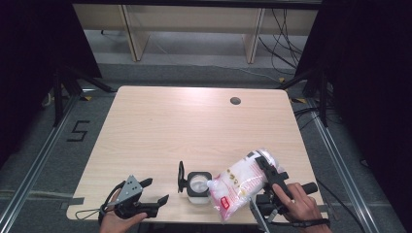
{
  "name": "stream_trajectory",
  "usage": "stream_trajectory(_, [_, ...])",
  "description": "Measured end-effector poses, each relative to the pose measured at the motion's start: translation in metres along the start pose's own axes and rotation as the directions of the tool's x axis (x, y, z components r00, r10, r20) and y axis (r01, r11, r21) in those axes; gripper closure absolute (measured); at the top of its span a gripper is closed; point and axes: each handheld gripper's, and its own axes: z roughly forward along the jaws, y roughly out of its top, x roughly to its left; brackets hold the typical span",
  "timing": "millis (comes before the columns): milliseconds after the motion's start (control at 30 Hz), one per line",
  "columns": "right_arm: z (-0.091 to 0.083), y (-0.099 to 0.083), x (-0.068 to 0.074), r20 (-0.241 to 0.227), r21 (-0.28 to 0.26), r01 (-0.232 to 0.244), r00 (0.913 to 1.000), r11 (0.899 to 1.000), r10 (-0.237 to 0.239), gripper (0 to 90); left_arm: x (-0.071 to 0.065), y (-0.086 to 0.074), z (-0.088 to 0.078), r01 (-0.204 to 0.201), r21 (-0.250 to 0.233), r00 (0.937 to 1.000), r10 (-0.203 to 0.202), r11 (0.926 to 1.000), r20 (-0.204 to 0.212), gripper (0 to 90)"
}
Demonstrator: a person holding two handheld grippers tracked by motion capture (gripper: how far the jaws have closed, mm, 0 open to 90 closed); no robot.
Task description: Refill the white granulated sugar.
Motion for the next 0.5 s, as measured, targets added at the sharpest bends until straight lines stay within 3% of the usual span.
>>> stream_trajectory(67, [0.0005, 0.0003, -0.0014, 0.000, -0.007, 0.017, 0.9999, 1.000, -0.017, 41.1, 0.0001, -0.0001, 0.0003, 0.001, -0.002, 1.0000, -0.001, 1.0000, 0.001, 17.6])
stream_trajectory(200, [0.0008, -0.0002, 0.0003, 0.006, -0.011, -0.009, 0.9999, 1.000, 0.009, 41.1, 0.0000, 0.0001, -0.0001, 0.000, 0.000, 1.0000, 0.000, 1.0000, 0.001, 17.6])
stream_trajectory(300, [0.0019, 0.0004, -0.0017, 0.003, -0.026, 0.013, 0.9999, 1.000, -0.013, 41.1, 0.0002, 0.0000, -0.0001, 0.001, -0.001, 1.0000, -0.001, 1.0000, 0.002, 17.6])
stream_trajectory(333, [0.0012, 0.0004, 0.0002, 0.002, -0.020, -0.011, 0.9999, 1.000, 0.011, 41.2, 0.0002, 0.0001, -0.0001, 0.000, -0.001, 1.0000, 0.000, 1.0000, 0.002, 17.7])
stream_trajectory(400, [0.0013, 0.0019, -0.0038, 0.014, -0.029, 0.050, 0.9987, 0.998, -0.049, 41.2, 0.0001, 0.0000, 0.0000, -0.001, -0.001, 1.0000, 0.001, 1.0000, 0.003, 17.6])
stream_trajectory(500, [0.0007, 0.0017, -0.0035, 0.016, -0.022, 0.044, 0.9989, 0.999, -0.043, 41.2, 0.0002, 0.0002, -0.0001, -0.001, -0.001, 1.0000, 0.001, 1.0000, 0.003, 17.7])
